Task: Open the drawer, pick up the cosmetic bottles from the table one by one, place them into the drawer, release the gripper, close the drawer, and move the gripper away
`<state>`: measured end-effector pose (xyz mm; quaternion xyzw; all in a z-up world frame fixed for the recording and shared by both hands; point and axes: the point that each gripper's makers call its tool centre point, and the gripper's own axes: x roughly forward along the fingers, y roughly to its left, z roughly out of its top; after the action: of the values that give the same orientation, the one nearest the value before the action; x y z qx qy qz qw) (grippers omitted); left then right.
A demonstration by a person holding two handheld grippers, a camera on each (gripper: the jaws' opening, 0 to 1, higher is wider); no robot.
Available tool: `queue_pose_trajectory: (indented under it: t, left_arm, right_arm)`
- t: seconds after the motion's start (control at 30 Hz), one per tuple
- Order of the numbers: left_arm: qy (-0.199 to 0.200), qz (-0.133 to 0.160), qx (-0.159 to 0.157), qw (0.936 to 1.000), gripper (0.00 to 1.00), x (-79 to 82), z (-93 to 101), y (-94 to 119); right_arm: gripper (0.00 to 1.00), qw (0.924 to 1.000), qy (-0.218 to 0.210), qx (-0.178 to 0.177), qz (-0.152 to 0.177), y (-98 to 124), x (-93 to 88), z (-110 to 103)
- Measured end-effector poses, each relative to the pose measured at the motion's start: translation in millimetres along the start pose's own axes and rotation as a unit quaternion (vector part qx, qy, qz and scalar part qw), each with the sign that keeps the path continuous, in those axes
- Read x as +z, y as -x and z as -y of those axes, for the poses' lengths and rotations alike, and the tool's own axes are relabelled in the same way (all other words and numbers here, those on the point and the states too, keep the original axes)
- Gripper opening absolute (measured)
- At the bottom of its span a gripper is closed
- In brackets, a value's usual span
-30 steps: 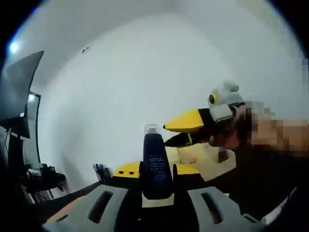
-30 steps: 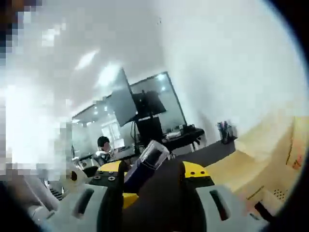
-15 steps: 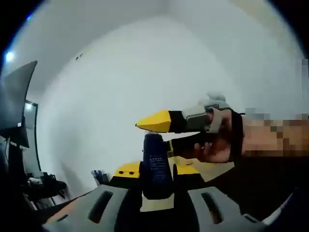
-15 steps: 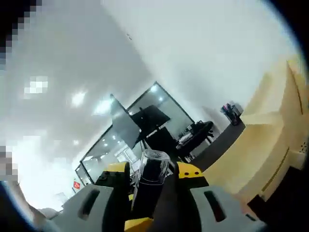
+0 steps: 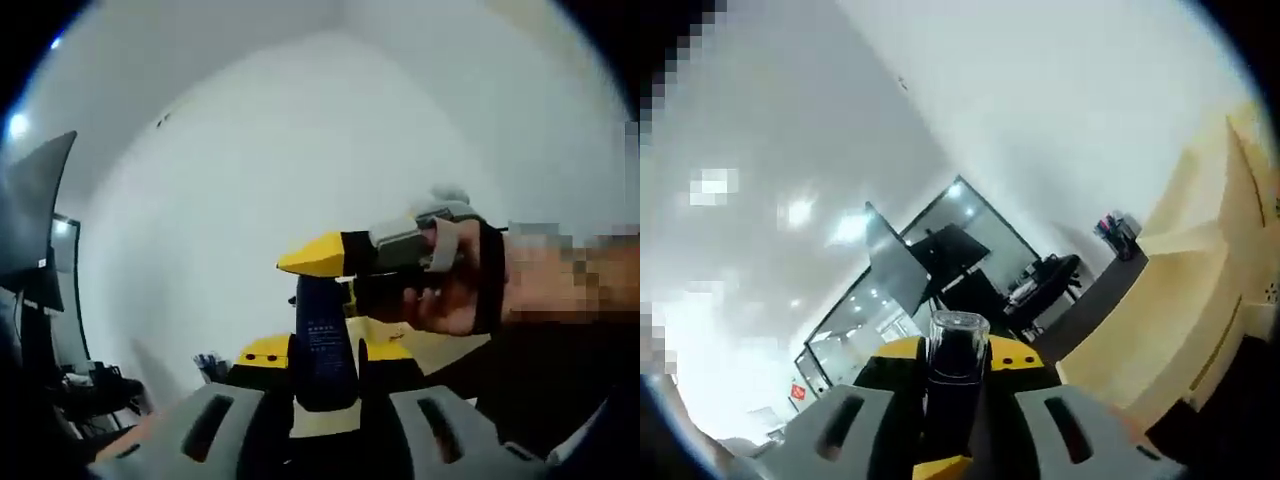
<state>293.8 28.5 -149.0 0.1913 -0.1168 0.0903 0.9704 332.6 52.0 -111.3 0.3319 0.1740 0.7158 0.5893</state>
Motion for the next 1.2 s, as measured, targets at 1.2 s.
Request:
queue_pose_trajectory:
  t: [1.2]
  left_arm:
    - [0.046, -0.047, 0.004, 0.9978, 0.21, -17.4, -12.7, -7]
  right_arm:
    - [0.18, 0.9874, 0.151, -0.043, -0.015, -13, -11.0, -3]
